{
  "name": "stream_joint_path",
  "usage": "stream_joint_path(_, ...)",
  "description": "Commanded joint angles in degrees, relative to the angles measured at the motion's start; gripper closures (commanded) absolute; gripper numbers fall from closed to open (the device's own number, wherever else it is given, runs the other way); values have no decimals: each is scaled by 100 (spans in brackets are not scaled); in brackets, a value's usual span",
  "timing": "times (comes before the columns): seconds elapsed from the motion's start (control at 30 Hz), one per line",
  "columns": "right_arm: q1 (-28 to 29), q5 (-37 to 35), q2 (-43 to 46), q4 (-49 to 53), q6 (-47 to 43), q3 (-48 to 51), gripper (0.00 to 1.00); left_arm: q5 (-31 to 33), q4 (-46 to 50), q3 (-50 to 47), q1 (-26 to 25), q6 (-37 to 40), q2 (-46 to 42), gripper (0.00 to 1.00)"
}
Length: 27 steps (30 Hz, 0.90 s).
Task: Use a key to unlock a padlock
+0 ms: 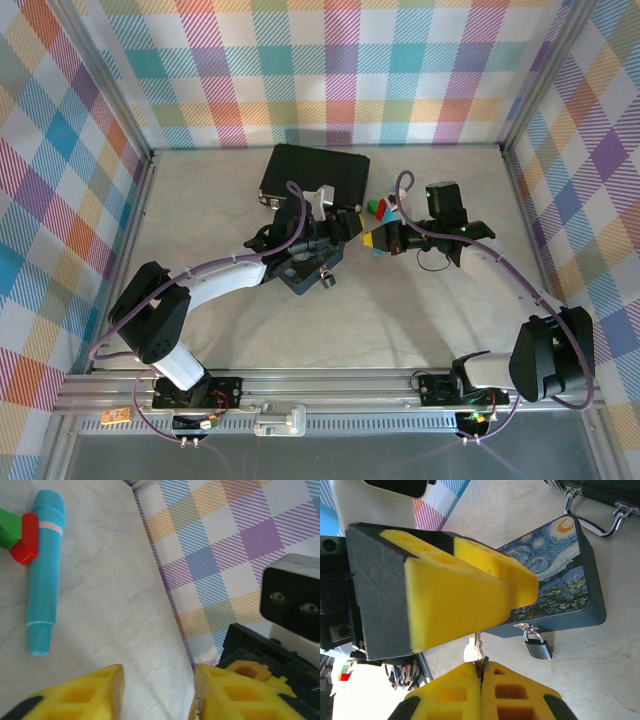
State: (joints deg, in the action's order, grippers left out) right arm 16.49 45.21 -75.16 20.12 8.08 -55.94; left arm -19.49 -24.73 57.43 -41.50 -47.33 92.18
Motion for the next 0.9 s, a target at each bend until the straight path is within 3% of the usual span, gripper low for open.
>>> stream_joint_path(0.0,-23,250,38,-230,-3,-44,100,-144,-293,205,-23,40,-1,69)
stream_joint_path(0.13,-23,197,16,-228,-34,-65,100,-160,-331,167,-25,-3,-34,96)
stream_joint_path(0.23,-23,-61,74,-274,9,-83,97,-196,-309,203,-29,21,-42,100)
stream_joint_path(0.47,-75,-757,689,-622,17,245,31,-277,40,285,139,544,-244,100)
stream_joint_path(0.53,-100,-829,863,-847,162,404,22,-390,130,316,181,701,-294,100)
stream_joint_path(0.63,-94,-481,1078,-1427,291,739,24,-541,202,354,197,862,-358,100)
stream_joint_path(0.8,-94,82,1114,-2842,1019,1344,42,-945,-465,278,209,594,-274,100)
stream_joint_path(0.87,-94,187,1035,-3130,1190,1426,45,-1094,-722,256,203,457,-198,100)
